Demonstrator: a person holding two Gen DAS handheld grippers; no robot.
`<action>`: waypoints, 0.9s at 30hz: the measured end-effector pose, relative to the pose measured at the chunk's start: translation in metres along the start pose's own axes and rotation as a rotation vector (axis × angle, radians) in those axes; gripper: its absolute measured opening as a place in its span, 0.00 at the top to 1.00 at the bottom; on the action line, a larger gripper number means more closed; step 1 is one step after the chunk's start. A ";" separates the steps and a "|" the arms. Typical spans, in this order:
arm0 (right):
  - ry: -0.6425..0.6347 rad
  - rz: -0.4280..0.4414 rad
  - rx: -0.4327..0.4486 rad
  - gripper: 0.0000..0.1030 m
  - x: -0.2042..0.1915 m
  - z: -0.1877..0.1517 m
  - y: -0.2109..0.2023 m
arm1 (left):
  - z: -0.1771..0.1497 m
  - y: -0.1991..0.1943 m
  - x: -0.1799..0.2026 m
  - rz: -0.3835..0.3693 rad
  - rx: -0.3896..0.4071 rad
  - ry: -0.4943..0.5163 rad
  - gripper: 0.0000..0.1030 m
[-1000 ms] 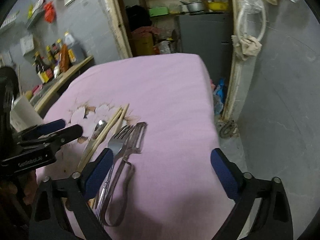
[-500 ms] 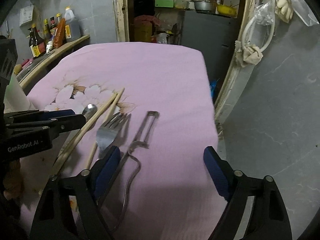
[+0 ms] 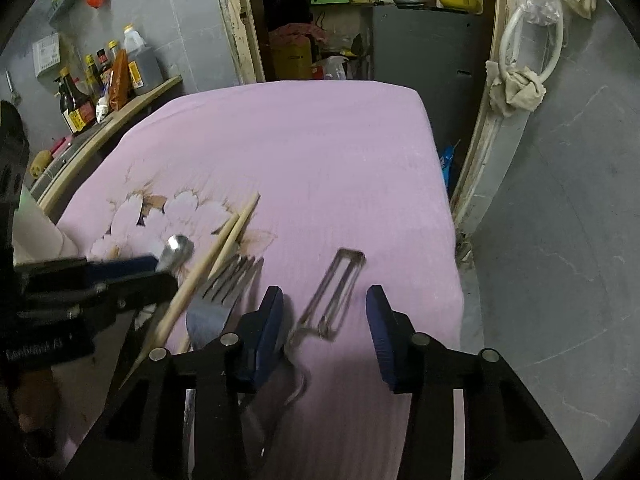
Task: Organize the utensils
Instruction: 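Close the left tool on the silver spoon while the right tool closes on the peeler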
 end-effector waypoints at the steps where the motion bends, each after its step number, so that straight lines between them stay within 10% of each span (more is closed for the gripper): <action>1: 0.001 0.000 0.000 0.62 0.000 0.000 0.001 | 0.000 0.000 0.000 -0.007 -0.005 -0.003 0.78; 10: -0.023 -0.015 0.009 0.60 -0.007 0.001 0.002 | -0.002 0.004 0.009 -0.001 -0.033 0.020 0.83; 27: 0.197 0.105 0.004 0.89 0.014 -0.007 -0.037 | -0.010 -0.018 0.017 0.075 -0.022 0.026 0.87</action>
Point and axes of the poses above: each gripper's, at about its wrist camera, not at the fingertips, and y roughly the way its jaws point, x to its right, z to its top, the point moved 2 cm from there along y, roughly the way its jaws point, and after that the axes turned 2 degrees about -x, right-handed, at the moved point
